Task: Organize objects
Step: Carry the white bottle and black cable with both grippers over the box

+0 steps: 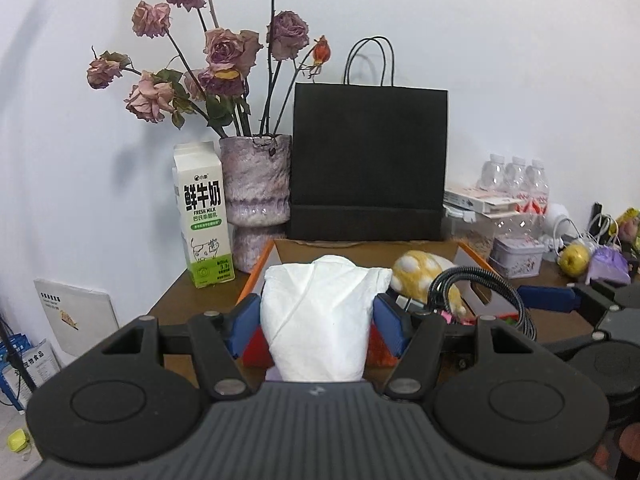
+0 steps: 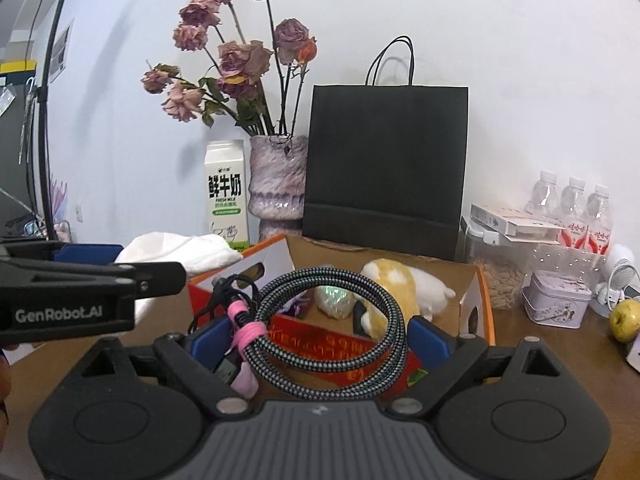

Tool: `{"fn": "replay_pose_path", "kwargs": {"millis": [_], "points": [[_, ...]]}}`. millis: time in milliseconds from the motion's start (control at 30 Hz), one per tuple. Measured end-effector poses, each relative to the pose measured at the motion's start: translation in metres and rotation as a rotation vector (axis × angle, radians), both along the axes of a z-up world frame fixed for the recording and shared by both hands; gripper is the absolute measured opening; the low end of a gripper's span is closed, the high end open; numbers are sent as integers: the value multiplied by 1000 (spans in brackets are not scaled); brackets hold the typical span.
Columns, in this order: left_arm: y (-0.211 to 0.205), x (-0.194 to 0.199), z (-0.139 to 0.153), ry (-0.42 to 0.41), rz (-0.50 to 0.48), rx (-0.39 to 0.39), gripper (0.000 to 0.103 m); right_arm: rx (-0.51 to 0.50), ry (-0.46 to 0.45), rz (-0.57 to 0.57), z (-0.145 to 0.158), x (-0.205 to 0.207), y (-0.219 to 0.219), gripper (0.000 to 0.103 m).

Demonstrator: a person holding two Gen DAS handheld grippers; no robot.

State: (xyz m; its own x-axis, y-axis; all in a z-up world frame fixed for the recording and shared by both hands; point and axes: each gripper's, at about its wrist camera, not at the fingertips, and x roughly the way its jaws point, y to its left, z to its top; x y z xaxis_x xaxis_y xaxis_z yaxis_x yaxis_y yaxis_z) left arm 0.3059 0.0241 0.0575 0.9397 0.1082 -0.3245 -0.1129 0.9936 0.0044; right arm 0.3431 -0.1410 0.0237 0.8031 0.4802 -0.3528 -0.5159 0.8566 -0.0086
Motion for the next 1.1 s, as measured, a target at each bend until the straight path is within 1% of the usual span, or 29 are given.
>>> {"fn": "replay_pose_path", "kwargs": {"millis": [167,267,567,867,1100], "points": [[10,27,2,-14,3,-26,63,7,-13,-13,-2,22,13,94],[14,43,1,-11,4,-28,63,19,-17,-17,0,37,20,94],[20,90,-2,-3,-17,-32,63,8,-20,-27,-2,80,31,94],[21,128,-3,-3,-26,-29,63,-11,-29,-33,-1,111,41,94],[28,152,-3,-5,-19,-42,63,-37,-38,-52,-2,132,50,94]]}}
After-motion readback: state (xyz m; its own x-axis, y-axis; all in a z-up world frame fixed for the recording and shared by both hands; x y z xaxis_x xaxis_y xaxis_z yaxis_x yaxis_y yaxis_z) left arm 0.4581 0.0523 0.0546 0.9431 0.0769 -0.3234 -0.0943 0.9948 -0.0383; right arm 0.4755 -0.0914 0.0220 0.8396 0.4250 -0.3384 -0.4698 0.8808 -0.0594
